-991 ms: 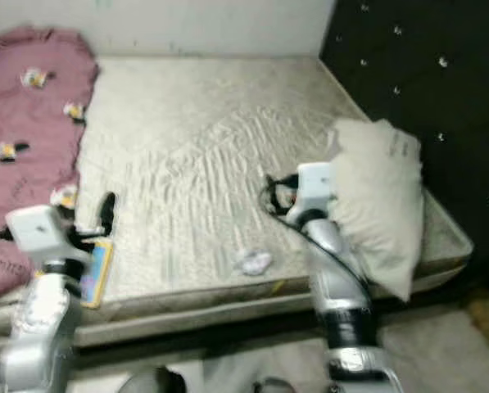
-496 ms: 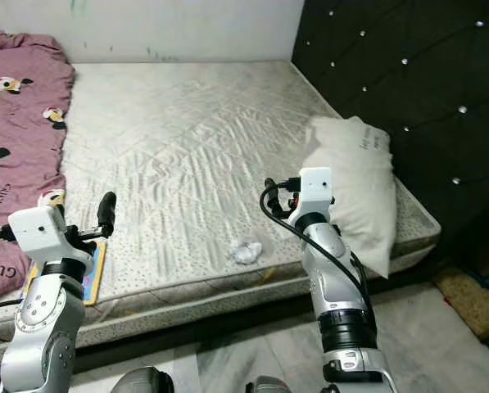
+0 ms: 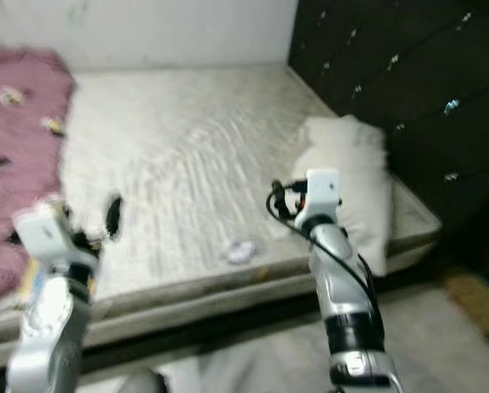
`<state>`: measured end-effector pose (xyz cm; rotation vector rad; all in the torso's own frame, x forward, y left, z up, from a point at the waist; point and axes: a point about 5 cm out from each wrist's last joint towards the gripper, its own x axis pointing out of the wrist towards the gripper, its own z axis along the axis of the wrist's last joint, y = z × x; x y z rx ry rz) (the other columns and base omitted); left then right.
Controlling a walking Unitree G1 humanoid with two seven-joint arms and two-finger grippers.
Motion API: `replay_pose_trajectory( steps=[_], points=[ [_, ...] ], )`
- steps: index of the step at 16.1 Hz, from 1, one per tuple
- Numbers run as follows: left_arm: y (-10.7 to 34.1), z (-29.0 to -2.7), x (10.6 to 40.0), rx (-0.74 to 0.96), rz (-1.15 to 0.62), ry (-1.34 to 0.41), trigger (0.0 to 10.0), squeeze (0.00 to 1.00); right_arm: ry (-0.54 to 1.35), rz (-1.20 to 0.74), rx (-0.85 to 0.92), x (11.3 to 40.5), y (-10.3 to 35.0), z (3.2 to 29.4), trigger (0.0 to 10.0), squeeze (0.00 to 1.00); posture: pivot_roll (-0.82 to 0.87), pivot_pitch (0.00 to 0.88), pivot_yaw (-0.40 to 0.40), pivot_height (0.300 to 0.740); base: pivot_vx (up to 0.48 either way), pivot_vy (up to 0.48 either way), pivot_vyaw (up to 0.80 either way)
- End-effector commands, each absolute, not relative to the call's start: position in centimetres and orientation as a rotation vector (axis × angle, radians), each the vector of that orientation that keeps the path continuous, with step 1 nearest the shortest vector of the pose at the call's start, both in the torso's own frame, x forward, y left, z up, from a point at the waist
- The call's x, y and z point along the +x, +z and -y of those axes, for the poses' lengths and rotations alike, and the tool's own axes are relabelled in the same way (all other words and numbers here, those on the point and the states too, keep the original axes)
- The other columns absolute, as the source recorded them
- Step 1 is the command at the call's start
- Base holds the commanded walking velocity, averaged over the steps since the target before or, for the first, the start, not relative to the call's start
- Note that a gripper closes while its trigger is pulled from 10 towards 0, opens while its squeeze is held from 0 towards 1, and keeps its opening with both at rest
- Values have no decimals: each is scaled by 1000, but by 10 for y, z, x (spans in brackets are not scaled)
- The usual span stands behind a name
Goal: Clean up the room
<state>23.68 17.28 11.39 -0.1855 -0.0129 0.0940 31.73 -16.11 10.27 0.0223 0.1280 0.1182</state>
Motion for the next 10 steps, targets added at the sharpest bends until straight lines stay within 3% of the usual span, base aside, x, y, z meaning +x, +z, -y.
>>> replay_pose_trajectory(
  steps=[1,10],
  points=[
    [120,-174,240,-176,36,83,10000,0,115,-110,21,321,108,160,10000,0,-15,0,-68,740,307,0,0],
    [120,-173,239,-172,32,82,10000,0,125,-107,9,322,110,159,10000,0,-4,0,-70,740,291,0,0]
  ],
)
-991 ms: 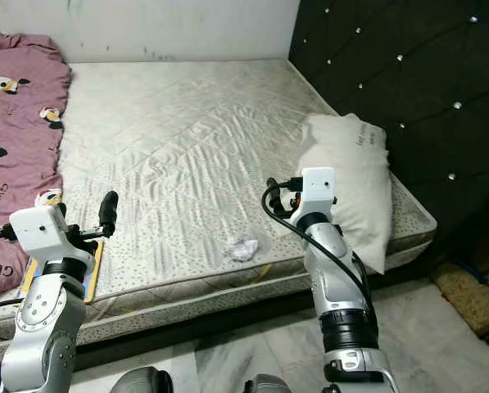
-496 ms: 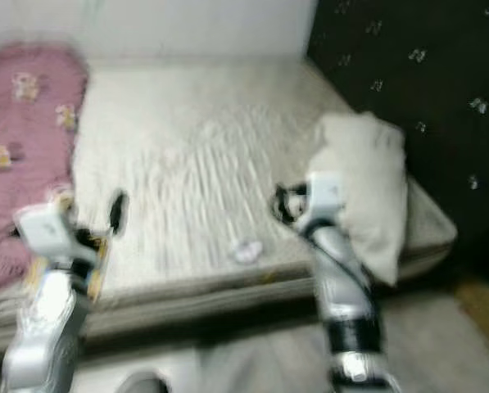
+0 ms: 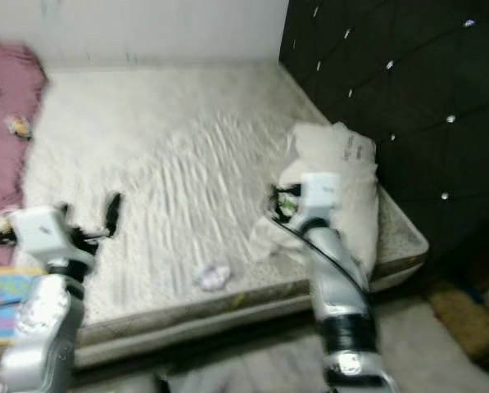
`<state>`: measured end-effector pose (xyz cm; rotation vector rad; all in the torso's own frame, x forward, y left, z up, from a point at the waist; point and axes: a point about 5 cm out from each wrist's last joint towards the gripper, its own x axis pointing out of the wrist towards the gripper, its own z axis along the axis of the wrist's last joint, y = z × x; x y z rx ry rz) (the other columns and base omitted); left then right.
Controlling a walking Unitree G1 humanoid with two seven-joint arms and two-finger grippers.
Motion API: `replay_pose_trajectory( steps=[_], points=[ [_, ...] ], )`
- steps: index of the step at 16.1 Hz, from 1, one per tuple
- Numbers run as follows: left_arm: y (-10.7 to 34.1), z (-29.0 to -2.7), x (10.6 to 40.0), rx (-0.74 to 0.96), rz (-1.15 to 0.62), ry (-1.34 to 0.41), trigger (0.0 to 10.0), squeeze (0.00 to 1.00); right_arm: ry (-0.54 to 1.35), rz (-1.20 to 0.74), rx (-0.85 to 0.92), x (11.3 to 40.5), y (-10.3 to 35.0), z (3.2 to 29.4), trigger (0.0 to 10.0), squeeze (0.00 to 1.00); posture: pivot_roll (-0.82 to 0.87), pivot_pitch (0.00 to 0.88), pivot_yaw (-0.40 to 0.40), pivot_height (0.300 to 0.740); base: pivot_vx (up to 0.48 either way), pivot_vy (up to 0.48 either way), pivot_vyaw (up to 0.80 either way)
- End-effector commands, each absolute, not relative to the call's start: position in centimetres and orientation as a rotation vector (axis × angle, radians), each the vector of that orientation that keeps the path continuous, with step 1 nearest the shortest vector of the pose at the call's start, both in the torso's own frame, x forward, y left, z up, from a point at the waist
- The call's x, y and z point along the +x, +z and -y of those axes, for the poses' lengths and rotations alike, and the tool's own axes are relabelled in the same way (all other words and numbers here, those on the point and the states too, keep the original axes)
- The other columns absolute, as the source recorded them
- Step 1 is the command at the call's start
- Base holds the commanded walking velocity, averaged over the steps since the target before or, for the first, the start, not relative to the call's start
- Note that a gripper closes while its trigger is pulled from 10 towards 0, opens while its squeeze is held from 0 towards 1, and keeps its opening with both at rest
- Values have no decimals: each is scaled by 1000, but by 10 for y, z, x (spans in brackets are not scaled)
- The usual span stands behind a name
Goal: Clean up the room
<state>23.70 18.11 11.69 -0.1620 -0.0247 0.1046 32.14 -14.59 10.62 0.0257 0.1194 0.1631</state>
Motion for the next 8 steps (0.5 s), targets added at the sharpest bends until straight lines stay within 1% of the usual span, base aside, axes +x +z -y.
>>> replay_pose_trajectory(
  steps=[1,4,8],
  points=[
    [122,-174,240,-167,33,80,10000,0,137,-99,0,323,112,157,10000,0,-1,0,-67,740,255,0,0],
    [122,-180,237,-142,10,114,10000,0,193,-100,-17,321,116,154,10000,0,8,0,-47,740,0,0,0],
    [113,-184,231,-144,-35,149,10000,0,261,-220,-14,304,99,164,10000,0,-4,0,-28,740,0,0,0]
  ],
)
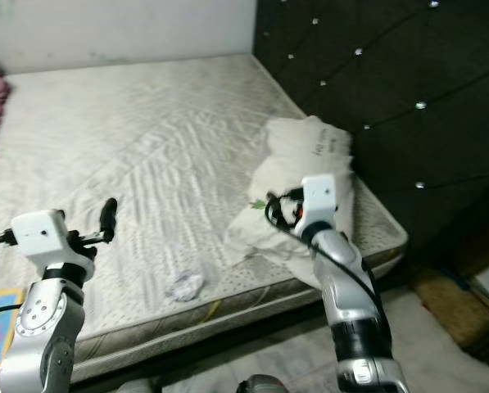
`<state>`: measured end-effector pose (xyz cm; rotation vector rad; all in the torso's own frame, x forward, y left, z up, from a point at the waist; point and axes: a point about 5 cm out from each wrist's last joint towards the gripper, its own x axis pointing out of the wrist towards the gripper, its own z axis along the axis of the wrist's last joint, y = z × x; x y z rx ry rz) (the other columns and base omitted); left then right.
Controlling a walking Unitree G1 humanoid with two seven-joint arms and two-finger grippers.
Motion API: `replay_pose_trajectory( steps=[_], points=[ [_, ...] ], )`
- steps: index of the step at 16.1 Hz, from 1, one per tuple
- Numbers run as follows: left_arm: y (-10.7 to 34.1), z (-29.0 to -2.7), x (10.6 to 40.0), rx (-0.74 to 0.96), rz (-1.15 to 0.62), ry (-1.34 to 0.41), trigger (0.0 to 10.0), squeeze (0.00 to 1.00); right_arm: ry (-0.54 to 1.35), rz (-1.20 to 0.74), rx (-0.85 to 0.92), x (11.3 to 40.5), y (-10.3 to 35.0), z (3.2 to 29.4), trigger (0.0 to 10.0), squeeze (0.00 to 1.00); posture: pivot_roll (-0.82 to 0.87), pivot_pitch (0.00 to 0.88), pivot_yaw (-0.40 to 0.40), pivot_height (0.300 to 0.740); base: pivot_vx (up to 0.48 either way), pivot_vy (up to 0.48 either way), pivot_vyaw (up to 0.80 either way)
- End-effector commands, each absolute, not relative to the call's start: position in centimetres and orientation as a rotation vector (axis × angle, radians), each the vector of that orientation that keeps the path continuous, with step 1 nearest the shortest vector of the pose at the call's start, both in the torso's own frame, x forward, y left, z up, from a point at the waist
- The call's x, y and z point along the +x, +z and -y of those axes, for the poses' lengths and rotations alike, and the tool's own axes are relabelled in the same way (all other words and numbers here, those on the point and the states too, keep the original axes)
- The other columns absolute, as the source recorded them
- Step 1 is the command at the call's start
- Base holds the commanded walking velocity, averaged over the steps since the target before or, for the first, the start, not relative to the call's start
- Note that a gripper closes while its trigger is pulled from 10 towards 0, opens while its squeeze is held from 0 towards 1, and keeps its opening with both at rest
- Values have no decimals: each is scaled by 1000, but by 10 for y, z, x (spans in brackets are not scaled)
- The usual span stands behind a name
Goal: Clean up the room
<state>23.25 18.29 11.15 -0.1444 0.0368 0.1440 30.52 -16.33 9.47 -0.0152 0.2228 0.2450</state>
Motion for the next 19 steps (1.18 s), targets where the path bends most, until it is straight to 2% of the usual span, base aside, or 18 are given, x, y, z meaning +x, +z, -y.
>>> replay_pose_trajectory(
  steps=[1,3,10,13,19],
  points=[
    [113,-183,230,-141,-38,145,10000,0,275,-227,-21,302,98,165,10000,0,-5,0,-28,740,0,480,0],
    [109,-181,229,-157,-56,146,10000,0,277,-240,-17,297,96,166,10000,0,-6,0,-28,740,0,480,0],
    [117,-186,234,-135,-8,146,10000,0,102,-181,83,300,100,163,10000,0,-9,0,-39,740,0,480,0],
    [118,-188,235,-125,3,169,10000,0,58,-149,85,301,103,171,10000,0,-14,0,-46,740,0,0,0],
    [115,-187,232,-147,-5,196,10000,0,87,-148,87,302,103,163,10000,0,-11,0,-54,740,0,0,0]
  ],
)
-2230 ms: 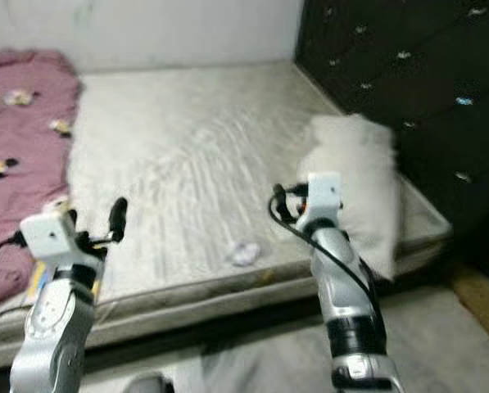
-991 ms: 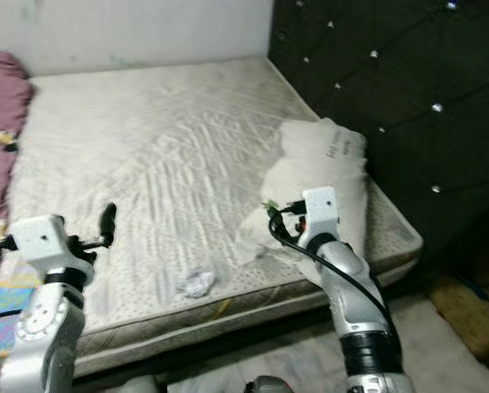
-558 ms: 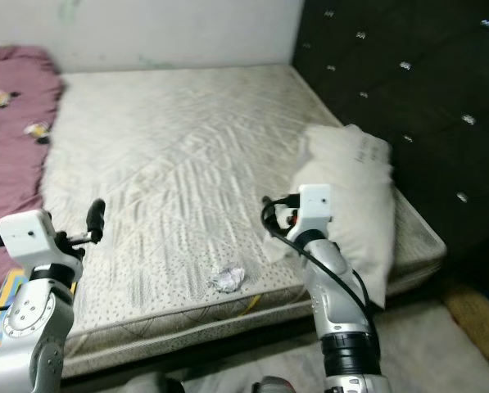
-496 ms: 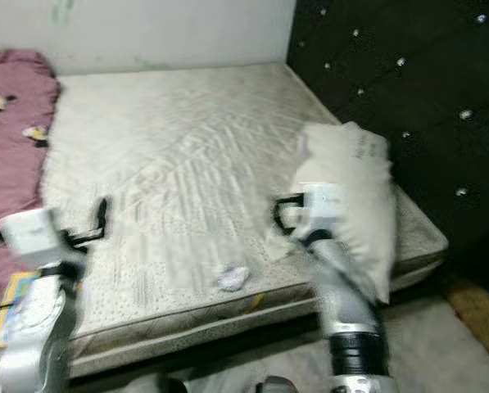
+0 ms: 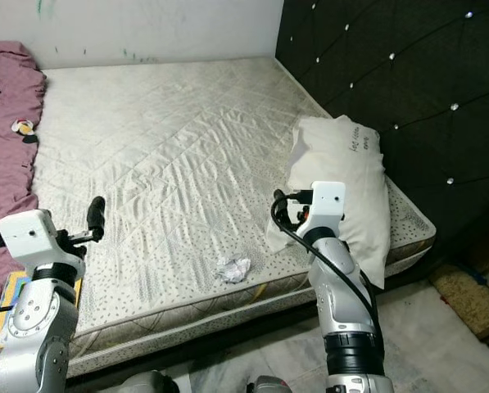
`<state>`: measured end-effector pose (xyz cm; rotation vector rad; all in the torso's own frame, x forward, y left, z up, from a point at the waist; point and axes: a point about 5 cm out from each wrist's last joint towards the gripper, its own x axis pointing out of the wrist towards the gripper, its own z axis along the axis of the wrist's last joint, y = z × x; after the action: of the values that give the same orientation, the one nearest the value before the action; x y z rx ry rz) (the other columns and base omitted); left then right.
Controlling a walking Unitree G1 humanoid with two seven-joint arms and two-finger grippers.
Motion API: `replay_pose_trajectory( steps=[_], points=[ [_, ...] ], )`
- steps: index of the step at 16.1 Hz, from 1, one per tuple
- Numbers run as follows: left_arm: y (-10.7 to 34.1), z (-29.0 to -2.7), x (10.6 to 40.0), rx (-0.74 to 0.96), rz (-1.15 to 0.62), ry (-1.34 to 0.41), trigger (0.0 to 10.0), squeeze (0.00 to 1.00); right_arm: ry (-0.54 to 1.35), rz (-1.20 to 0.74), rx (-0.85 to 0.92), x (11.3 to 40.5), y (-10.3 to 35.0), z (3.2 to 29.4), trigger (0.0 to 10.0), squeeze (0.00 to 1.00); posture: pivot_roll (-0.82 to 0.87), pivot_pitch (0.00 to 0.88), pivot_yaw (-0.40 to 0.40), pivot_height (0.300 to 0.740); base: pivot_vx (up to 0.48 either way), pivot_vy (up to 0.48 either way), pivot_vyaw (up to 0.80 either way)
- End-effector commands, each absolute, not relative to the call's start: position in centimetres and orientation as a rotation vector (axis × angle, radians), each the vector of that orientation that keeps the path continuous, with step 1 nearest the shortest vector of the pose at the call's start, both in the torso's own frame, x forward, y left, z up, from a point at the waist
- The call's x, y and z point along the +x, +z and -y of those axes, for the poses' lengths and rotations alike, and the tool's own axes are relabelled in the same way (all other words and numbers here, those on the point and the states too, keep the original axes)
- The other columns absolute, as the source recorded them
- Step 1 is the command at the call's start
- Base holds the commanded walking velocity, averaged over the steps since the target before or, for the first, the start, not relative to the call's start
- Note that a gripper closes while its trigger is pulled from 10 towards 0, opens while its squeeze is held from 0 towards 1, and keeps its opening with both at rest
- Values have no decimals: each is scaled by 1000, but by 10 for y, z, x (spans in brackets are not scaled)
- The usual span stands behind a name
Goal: Clean up the room
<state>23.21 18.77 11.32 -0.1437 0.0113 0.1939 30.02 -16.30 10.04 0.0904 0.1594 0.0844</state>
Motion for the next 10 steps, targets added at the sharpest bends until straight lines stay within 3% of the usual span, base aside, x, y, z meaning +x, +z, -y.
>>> replay_pose_trajectory(
  steps=[1,3,10],
  points=[
    [115,-187,232,-146,-4,197,10000,0,91,-147,87,302,103,163,10000,0,-10,0,-53,740,0,0,0],
    [116,-187,233,-134,-4,195,10000,0,101,-148,85,302,103,161,10000,0,-11,0,-53,740,0,0,0],
    [114,-189,233,-112,-5,250,10000,0,122,-144,71,306,105,157,10000,0,-15,0,-58,670,0,0,0]
  ],
)
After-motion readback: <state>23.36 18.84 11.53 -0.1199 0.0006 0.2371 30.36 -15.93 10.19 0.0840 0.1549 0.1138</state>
